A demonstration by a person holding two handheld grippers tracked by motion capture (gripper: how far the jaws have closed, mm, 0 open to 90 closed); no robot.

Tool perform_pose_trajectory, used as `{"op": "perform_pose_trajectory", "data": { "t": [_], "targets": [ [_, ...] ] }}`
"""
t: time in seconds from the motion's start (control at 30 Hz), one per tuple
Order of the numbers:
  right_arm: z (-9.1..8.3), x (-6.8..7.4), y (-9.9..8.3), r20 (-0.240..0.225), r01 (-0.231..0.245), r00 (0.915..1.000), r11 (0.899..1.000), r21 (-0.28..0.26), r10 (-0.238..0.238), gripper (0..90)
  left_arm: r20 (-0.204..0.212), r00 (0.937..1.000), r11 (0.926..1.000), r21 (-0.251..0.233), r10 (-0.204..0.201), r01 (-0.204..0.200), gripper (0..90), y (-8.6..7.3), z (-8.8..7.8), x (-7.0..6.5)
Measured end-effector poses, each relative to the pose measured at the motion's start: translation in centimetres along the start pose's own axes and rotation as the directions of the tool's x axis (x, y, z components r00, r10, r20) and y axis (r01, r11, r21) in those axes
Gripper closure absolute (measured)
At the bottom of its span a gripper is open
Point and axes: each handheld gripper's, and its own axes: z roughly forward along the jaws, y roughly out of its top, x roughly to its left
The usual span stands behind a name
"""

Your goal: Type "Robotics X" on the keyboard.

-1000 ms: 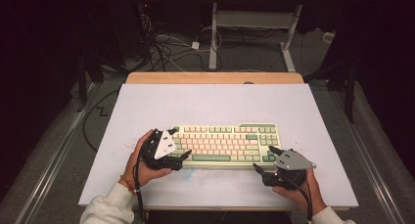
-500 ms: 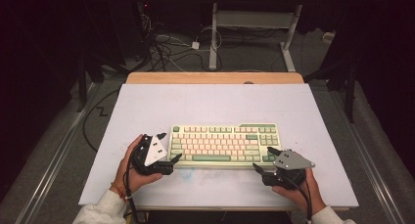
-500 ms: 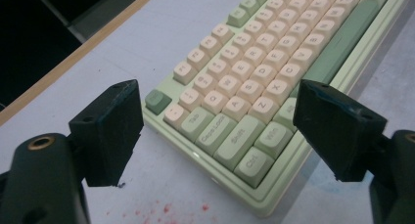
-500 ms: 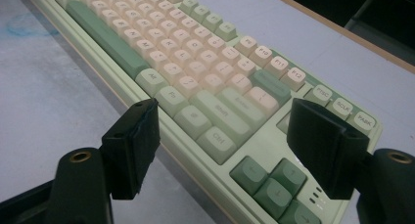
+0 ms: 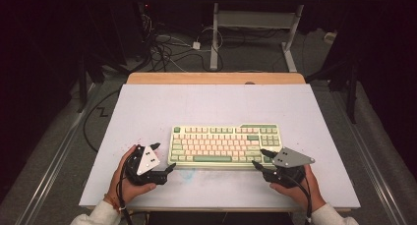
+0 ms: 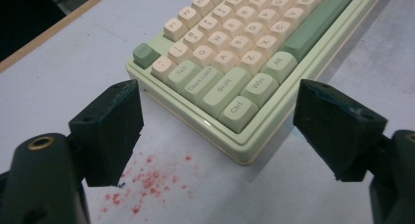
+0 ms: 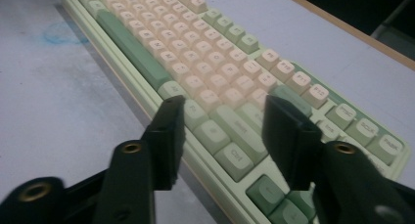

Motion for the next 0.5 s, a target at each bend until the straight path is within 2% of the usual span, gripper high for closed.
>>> {"op": "perform_pose_trajectory", "data": {
  "t": [0.07,0.13,0.23,0.3,0.37,0.5],
  "targets": [
    [0.2,-0.1,0.3,-0.001,0.008,1.0000,1.000,0.002,-0.008,62.7,0.002,1.0000,0.9999,0.011,0.000,0.000,17.8,-0.2,0.0,-0.1],
    [0.3,-0.4,0.7,-0.022,-0.001,0.9998,1.000,-0.002,0.001,72.2,0.004,1.0000,0.9999,0.016,0.000,0.000,17.8,-0.3,0.0,-0.3],
    [0.6,-0.9,1.3,-0.038,-0.006,0.9993,1.000,0.004,0.007,81.5,0.015,0.9999,0.9998,0.018,-0.007,0.007,17.8,-0.4,0.1,-0.5],
    [0.9,-1.2,1.7,-0.045,-0.008,0.9990,1.000,0.015,0.009,86.8,0.015,0.9999,0.9996,0.029,0.002,-0.002,17.8,-0.4,0.2,-0.7],
    [1.4,-1.5,2.1,-0.054,-0.005,0.9985,1.000,0.028,0.006,89.7,0.021,0.9998,0.9993,0.037,0.002,-0.003,17.8,-0.5,0.4,-0.8],
    [2.6,-1.9,3.2,-0.060,0.006,0.9982,0.998,0.057,-0.002,90.0,0.024,0.9997,0.9993,0.037,-0.002,0.001,17.8,-0.5,0.4,-0.7]
  ]
}}
